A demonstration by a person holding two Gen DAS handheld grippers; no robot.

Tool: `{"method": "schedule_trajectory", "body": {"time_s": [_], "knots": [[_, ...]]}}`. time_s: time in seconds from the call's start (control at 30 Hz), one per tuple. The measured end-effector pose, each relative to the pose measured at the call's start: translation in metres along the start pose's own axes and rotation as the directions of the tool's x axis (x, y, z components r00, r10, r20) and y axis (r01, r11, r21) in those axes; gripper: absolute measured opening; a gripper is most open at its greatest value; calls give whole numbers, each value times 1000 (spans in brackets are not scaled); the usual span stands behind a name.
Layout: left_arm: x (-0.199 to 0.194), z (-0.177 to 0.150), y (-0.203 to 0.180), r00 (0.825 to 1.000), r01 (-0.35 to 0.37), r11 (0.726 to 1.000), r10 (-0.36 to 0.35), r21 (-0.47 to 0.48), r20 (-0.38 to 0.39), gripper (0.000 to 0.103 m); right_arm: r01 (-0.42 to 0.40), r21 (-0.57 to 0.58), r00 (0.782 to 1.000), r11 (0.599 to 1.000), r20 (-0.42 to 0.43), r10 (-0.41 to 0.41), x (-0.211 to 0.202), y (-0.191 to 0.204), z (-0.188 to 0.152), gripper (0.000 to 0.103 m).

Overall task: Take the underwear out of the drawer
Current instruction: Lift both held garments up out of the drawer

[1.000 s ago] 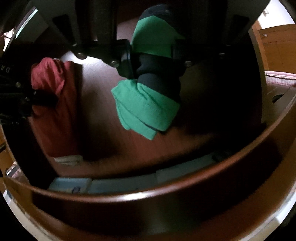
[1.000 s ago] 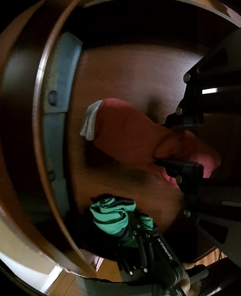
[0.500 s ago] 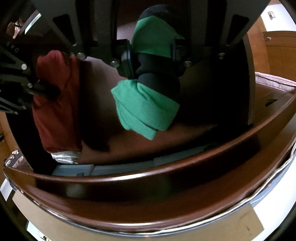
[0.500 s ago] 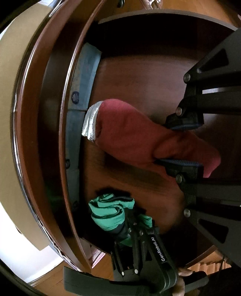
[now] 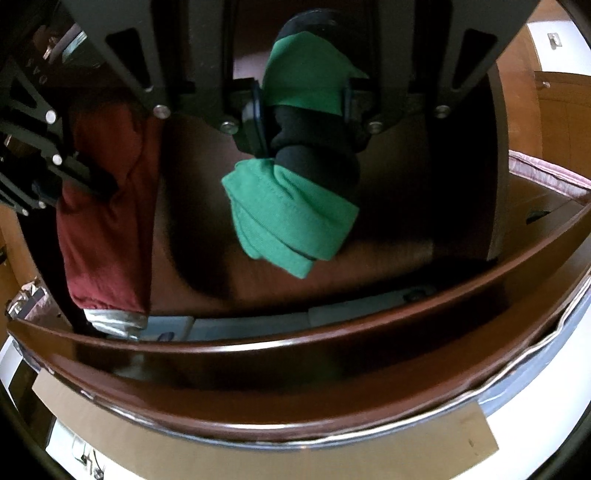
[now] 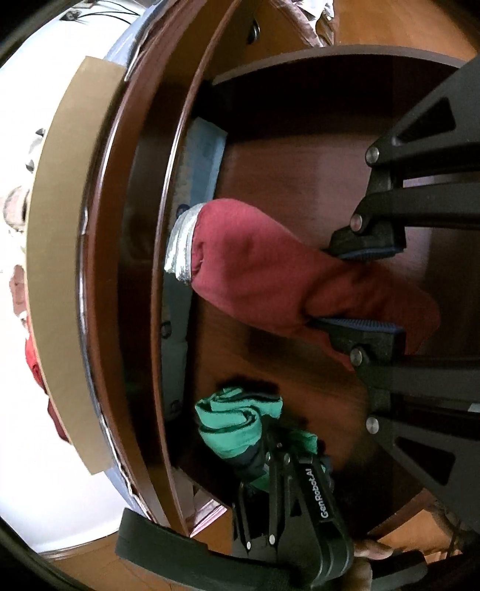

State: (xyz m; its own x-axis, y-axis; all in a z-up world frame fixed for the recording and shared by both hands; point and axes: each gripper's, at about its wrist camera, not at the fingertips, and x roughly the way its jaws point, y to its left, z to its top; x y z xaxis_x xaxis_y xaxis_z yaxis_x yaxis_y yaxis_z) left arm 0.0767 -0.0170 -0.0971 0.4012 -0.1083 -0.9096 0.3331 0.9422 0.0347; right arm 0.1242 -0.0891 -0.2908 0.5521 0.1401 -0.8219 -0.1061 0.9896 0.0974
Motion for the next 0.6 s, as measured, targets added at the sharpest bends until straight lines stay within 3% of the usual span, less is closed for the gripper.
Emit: {"method": "schedule_trajectory", "body": {"time_s": [0.27, 0.6], "knots": [[-6, -5, -12, 999, 38, 999, -38, 2, 18, 28, 52, -18, 997, 998, 62, -51, -15, -4, -13, 28], [-13, -18, -28, 997, -6, 1000, 5, 13, 75, 28, 48, -5, 996, 999, 74, -48, -36, -11, -36, 28]]}}
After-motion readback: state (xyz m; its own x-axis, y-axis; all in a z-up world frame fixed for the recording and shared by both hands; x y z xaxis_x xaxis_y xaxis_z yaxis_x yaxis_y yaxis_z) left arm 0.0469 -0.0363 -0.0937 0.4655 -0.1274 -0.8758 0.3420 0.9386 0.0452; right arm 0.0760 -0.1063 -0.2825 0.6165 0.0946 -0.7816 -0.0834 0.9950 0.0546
